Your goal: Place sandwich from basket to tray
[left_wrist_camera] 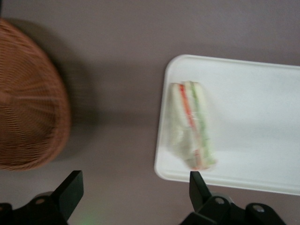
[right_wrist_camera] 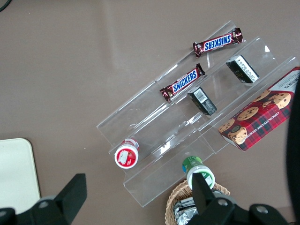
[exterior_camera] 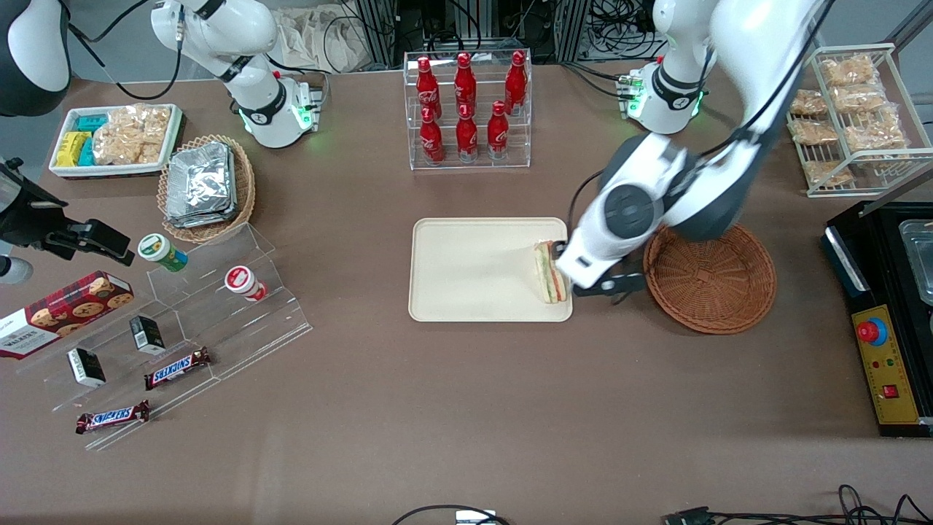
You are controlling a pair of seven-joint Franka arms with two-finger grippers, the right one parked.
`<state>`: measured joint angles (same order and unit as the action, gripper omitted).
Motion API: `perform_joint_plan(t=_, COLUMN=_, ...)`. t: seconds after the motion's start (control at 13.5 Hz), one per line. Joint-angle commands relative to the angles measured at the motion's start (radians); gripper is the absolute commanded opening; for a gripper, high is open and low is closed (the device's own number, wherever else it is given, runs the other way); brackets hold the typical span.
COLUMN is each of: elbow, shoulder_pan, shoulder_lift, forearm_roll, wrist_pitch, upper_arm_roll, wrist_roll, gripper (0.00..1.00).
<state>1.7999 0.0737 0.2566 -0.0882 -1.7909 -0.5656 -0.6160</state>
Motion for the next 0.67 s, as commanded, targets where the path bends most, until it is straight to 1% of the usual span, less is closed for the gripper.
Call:
perform_joint_plan(t=0.0, elbow=0.056, shoulder_pan=0.005, shoulder_lift=-0.202, forearm_roll=0.07, wrist_pitch=0.086, upper_arm_roll=0.175, wrist_roll=0.196, gripper=1.0)
perform_joint_plan(t=0.15, elbow=0.108, shoulder_pan=0.001, shoulder_lift=-0.273, forearm_roll=0.073, wrist_pitch=0.097, upper_arm_roll=0.327, wrist_roll=0.351, gripper=1.0)
perform_joint_plan(t=0.3, elbow=0.208, shoulder_pan=0.001, shoulder_lift=-0.322, forearm_roll=0.052, wrist_pitch=0.024, upper_arm_roll=0.458, wrist_roll=0.433, gripper=1.0)
perform_joint_plan(t=0.37, elbow=0.263, shoulder_pan=-0.002, shoulder_lift=-0.35, forearm_roll=0.038, wrist_pitch=-0.031, upper_arm_roll=0.483, wrist_roll=0.468, gripper=1.0)
perform_joint_plan(t=0.44, elbow=0.272, shoulder_pan=-0.005, shoulder_lift=-0.359, forearm_roll=0.024, wrist_pitch=-0.048, upper_arm_roll=0.515, wrist_roll=0.487, gripper=1.0)
perform_joint_plan(t=0.59, elbow=0.201, shoulder_pan=-0.008, shoulder_lift=-0.353, forearm_roll=0.022, wrist_pitch=-0.006, upper_arm_roll=0.517, wrist_roll=0.487, gripper=1.0)
